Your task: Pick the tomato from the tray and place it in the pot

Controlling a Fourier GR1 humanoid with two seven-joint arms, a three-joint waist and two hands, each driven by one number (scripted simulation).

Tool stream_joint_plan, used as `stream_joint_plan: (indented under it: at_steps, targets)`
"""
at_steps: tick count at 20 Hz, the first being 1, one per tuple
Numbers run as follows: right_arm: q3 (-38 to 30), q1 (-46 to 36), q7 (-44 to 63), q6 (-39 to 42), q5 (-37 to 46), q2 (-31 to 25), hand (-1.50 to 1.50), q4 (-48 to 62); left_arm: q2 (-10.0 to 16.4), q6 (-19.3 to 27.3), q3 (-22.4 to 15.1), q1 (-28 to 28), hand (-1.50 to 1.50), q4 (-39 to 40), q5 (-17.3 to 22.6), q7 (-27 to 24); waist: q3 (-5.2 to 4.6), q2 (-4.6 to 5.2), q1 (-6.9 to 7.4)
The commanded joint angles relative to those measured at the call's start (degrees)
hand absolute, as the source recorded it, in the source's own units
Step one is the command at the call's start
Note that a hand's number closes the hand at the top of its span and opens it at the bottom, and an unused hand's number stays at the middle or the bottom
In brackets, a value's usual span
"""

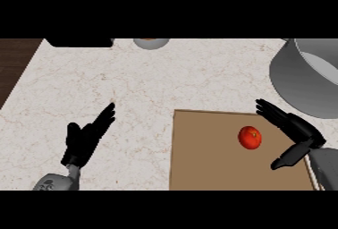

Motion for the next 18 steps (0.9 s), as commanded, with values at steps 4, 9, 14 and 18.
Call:
stream_joint_plan:
  at_steps: [4,9,14,18]
  targets:
    - [-2.85,-0.53,-6.44,10.03,-4.22,0.61,-1.5,7.21,-1.43,-0.35,0.44,-0.03,0.0,0.59,-0.76,0.07,0.04,0.11,0.13]
    - [-1.79,-2.6,-4.36,8.97,-3.91,5.77,-1.5,11.74,-1.4,-0.72,1.6,-2.31,0.0,-1.36,-0.27,4.67,0.06,0.1,0.31]
    - [-1.12,-3.83,-1.88,5.55,-4.71,11.64,-1.5,13.15,-2.13,-1.38,0.02,1.99,0.0,-1.46,-2.07,0.27,0.05,0.14,0.59]
    - [-2.21,-6.16,-4.31,9.36,-4.66,8.65,-1.5,17.76,-0.51,-3.2,3.22,0.43,0.0,1.44,-0.77,-1.34,0.09,0.4,0.89]
